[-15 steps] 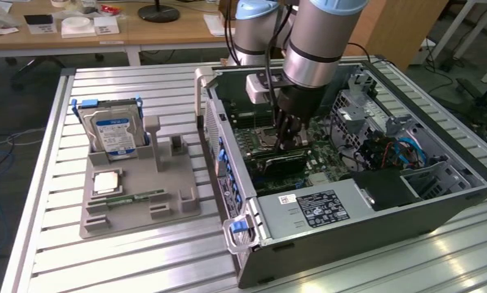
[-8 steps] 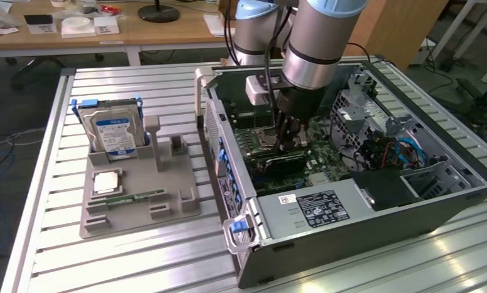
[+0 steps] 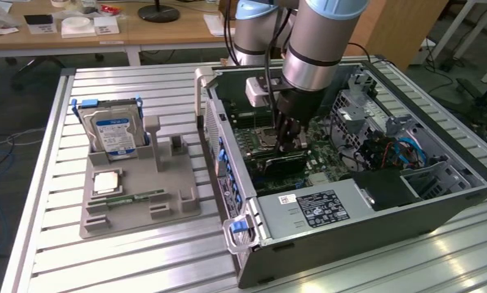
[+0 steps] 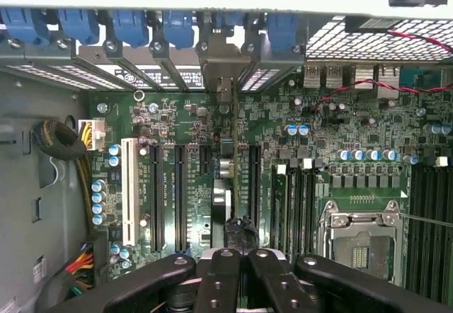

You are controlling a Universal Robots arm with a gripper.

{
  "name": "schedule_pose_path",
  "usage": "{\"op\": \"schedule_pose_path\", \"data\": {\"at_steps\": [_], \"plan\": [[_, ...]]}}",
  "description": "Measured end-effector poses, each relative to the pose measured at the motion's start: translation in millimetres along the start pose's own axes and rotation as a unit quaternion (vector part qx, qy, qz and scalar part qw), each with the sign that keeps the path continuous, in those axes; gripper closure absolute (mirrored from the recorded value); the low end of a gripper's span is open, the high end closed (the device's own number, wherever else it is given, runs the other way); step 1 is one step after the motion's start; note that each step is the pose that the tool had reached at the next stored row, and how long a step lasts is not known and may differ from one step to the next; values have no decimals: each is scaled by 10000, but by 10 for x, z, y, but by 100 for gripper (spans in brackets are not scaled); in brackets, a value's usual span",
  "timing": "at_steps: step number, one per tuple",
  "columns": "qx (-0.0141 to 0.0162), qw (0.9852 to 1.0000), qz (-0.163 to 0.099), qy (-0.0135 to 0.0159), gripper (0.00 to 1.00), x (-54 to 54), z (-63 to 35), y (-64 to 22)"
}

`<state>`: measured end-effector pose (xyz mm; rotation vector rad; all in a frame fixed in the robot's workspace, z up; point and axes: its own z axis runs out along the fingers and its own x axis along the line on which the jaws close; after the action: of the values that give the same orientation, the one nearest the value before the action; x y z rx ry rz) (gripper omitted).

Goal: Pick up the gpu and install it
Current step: 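Press down on the gpu until it lock into place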

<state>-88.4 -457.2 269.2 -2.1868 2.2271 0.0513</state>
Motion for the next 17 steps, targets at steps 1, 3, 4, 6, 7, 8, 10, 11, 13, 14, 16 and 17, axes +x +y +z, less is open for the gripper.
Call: {"op": "schedule_pose_path", "data": {"at_steps": [1,3,4,6,7,8,10,11,13,14,16,17], "plan": [[0,10000,0,0,89,0,3,0],[1,10000,0,-1,89,0,22,0],[0,10000,0,-1,89,1,26,0],[0,10000,0,0,89,1,26,0],[0,10000,0,0,89,1,26,0],[0,10000,0,-1,89,1,28,0],[1,10000,-1,-2,89,1,43,0],[0,10000,-1,-1,89,1,42,1],[0,10000,0,0,89,1,42,2],[0,10000,0,0,89,1,42,2],[0,10000,1,0,89,0,47,7],[0,10000,1,0,89,0,47,7]]}}
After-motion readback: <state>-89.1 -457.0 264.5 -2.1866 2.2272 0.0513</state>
